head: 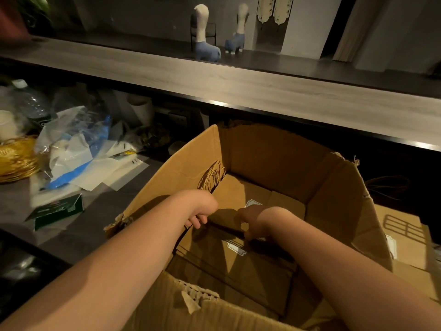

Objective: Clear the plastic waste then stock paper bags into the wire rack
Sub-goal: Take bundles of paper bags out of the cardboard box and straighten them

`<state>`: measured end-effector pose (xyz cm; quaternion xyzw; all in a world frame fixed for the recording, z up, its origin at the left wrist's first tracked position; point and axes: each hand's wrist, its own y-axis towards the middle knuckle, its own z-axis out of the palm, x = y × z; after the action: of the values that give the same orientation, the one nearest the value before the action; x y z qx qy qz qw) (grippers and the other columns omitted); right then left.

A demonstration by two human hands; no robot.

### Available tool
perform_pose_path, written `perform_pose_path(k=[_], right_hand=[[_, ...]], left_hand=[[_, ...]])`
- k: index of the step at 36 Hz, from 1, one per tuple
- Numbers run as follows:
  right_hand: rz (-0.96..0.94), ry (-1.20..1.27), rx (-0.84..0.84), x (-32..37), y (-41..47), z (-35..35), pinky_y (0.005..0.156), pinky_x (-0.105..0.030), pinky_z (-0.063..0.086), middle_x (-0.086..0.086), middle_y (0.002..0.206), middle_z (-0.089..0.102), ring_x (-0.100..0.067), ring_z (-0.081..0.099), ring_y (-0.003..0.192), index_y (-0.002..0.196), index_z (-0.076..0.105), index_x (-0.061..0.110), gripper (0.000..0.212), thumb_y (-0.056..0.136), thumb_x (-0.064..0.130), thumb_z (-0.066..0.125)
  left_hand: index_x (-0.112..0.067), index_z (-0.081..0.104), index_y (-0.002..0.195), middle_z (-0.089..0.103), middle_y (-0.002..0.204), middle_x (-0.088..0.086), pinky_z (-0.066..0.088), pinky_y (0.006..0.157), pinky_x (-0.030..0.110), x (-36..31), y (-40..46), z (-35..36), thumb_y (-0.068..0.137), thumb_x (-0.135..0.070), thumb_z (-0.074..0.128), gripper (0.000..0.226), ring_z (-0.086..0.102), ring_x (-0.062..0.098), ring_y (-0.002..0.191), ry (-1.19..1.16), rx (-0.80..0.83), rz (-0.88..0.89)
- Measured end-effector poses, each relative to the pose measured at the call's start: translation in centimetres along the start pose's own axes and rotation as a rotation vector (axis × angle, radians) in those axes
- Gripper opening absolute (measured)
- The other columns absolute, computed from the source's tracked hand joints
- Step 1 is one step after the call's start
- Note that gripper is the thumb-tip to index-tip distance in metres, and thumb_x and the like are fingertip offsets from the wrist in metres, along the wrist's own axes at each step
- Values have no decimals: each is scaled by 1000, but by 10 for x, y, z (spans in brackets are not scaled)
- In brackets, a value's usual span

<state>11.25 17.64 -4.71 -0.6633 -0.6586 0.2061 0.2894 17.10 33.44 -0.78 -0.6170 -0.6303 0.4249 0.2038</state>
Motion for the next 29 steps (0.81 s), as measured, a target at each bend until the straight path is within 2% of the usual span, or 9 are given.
perform_pose_path(k=[8, 11, 14, 16, 18, 20, 23, 26, 29], right_hand=[[26, 101, -157, -11, -33, -42, 86, -34, 49, -5, 115, 54, -21, 56, 100, 131, 51, 22, 31, 100, 25, 47], [5, 124, -295, -15, -43, -55, 76, -30, 43, -1, 103, 54, -18, 55, 92, 129, 54, 21, 29, 102, 22, 42], [-6, 163, -383, -18, -57, -67, 87, -33, 49, -3, 115, 59, -20, 59, 104, 133, 53, 19, 33, 102, 21, 42], [-39, 205, -411, -16, -66, -71, 91, -34, 51, -4, 121, 61, -19, 60, 104, 131, 55, 18, 31, 103, 21, 43], [-109, 263, -405, -11, -72, -73, 90, -32, 51, -2, 121, 61, -18, 60, 103, 132, 55, 19, 32, 103, 22, 42], [-186, 333, -359, -5, -77, -74, 81, -28, 48, 1, 112, 63, -15, 61, 96, 129, 57, 19, 31, 102, 23, 44], [-292, 455, -241, 2, -75, -71, 69, -30, 51, 1, 89, 65, -15, 61, 77, 105, 63, 25, 13, 97, 26, 53], [-316, 534, -106, 1, -67, -65, 89, -43, 56, -2, 109, 65, -21, 64, 100, 116, 59, 28, 21, 96, 32, 57], [-286, 627, -38, -7, -60, -63, 87, -35, 56, -1, 118, 63, -15, 65, 105, 119, 57, 29, 21, 98, 31, 53]], left_hand=[[-16, 64, 104, 71, 93, 0, 52, 87, 34, 4, -7, 0, 94, -29, 48, 23, 68, 15, 89, 24, 23, 93], [-14, 55, 127, 71, 108, 4, 52, 91, 37, 2, -11, 1, 95, -45, 50, 46, 68, 17, 96, -14, 52, 150], [-16, 27, 149, 47, 143, 17, 47, 102, 43, -4, -20, 2, 87, -65, 50, 82, 56, 29, 121, -210, 142, 221], [-26, 20, 152, 34, 151, 18, 37, 109, 48, -9, -23, 3, 76, -75, 51, 96, 43, 35, 133, -398, 259, 268], [-31, 27, 149, 39, 149, 16, 27, 112, 56, -14, -24, 5, 65, -80, 55, 101, 41, 37, 134, -598, 374, 327], [-28, 46, 133, 53, 137, 15, 32, 108, 59, -17, -25, 6, 69, -75, 60, 81, 51, 38, 125, -825, 422, 363], [-20, 58, 112, 64, 118, 17, 49, 93, 55, -17, -33, 4, 92, -46, 55, 33, 64, 37, 106, -998, 358, 347], [-6, 53, 120, 62, 116, 22, 55, 85, 51, -12, -30, 1, 97, -16, 43, 28, 67, 35, 98, -1005, 265, 276], [-6, 48, 123, 65, 104, 21, 59, 66, 43, -10, -31, -1, 95, -11, 42, 29, 69, 31, 87, -977, 177, 237]])
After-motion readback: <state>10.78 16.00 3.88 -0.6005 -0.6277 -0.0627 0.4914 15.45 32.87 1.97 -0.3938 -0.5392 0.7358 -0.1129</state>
